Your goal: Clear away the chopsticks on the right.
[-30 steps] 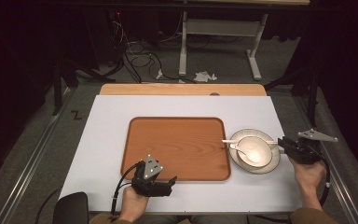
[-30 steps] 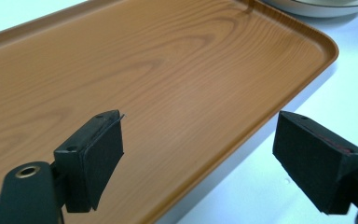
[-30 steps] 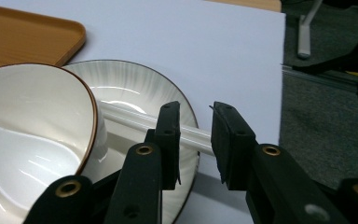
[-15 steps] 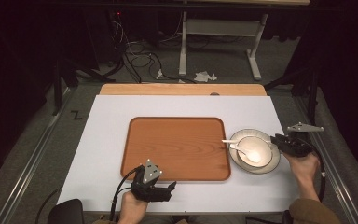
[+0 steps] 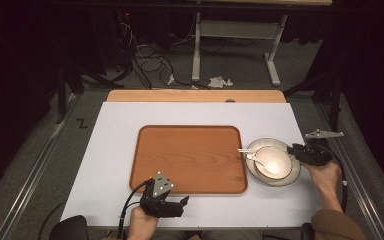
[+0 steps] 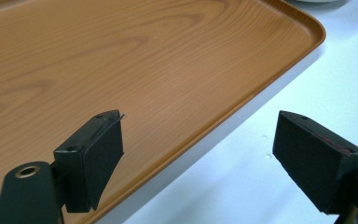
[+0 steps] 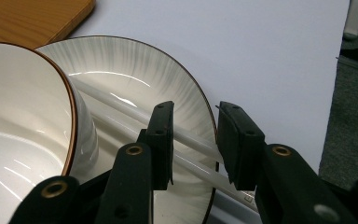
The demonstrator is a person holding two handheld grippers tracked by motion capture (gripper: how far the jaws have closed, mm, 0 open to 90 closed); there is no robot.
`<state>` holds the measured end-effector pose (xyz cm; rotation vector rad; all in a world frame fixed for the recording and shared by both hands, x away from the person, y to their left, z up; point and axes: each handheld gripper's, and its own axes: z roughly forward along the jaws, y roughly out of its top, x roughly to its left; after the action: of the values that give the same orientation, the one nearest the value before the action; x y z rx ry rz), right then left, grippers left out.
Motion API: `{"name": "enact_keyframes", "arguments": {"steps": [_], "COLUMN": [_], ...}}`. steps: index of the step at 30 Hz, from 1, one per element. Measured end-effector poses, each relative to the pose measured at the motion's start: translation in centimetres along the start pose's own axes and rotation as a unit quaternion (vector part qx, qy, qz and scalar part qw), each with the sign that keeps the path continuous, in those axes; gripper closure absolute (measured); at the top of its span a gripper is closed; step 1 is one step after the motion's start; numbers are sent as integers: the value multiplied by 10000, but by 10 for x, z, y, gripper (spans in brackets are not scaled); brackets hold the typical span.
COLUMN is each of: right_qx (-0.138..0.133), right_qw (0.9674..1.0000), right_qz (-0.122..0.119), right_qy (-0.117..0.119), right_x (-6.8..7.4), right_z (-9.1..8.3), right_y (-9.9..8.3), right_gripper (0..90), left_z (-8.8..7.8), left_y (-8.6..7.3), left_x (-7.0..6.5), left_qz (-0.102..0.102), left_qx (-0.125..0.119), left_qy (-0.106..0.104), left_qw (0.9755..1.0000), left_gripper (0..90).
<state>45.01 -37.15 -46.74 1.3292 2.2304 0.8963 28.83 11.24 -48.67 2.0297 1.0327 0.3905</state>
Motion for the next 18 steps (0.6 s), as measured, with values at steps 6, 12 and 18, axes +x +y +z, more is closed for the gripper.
{"name": "enact_keyframes", "arguments": {"steps": [6,12,18], "right_qx": [84,257,397], "right_qw": [10000,9995,9988], "right_qz": [-22,-190,-297], "right_qy": [40,16,30], "right_x": [0,4,8], "right_z": [2,4,2], "right_y": [2,3,1], "right_gripper": [680,715,762], "left_z": [1,2,6], "left_y": [0,1,2], "left_x": [0,0,-1], "left_qz": [2,-3,45], "left_qx": [27,43,111], "left_qy": [-2,7,-54], "left_qw": [10000,10000,9999], "left_gripper": [163,163,163]}}
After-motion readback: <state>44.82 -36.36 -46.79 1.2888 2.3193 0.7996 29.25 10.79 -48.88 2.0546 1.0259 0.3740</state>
